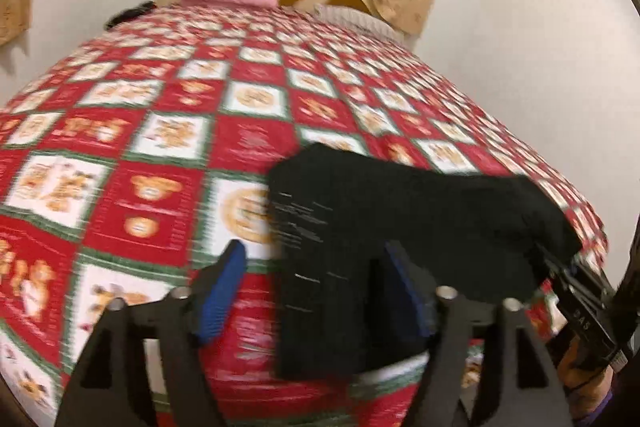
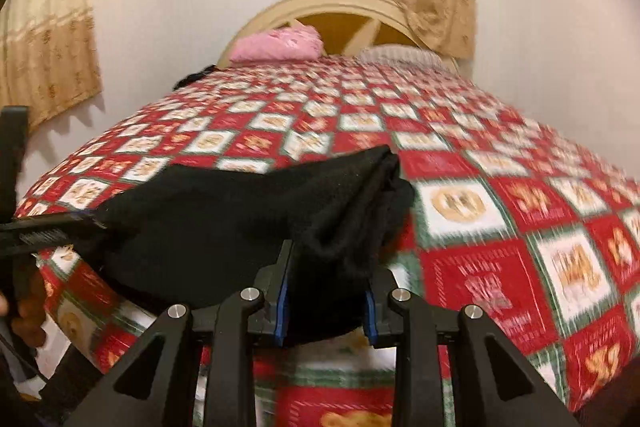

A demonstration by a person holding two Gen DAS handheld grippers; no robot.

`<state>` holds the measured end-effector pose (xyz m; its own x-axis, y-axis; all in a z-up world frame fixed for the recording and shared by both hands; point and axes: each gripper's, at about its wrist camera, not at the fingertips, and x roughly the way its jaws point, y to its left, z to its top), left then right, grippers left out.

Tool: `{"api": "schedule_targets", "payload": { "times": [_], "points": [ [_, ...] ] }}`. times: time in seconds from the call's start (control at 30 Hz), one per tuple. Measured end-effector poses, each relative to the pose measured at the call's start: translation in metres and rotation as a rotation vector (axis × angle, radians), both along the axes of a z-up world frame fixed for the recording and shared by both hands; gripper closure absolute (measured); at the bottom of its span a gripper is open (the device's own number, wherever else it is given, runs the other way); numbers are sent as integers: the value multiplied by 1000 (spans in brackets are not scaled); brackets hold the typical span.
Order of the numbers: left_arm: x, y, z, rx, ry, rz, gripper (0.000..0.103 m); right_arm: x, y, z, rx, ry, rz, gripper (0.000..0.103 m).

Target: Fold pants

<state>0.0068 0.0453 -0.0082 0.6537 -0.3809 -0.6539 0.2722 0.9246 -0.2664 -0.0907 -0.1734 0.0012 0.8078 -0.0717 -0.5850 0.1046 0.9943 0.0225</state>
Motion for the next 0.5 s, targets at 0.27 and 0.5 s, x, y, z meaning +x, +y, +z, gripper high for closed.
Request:
{"api": "schedule_targets", "payload": {
  "times": [0.27,0.5],
  "points": [
    [26,-4,-20,-104,148,-49,20,-4,-5,-15,-48,29,-11,74],
    [34,-23,-33,-154,184,-79,23,-4,-14,-19,5,39,-24,74]
  ]
}}
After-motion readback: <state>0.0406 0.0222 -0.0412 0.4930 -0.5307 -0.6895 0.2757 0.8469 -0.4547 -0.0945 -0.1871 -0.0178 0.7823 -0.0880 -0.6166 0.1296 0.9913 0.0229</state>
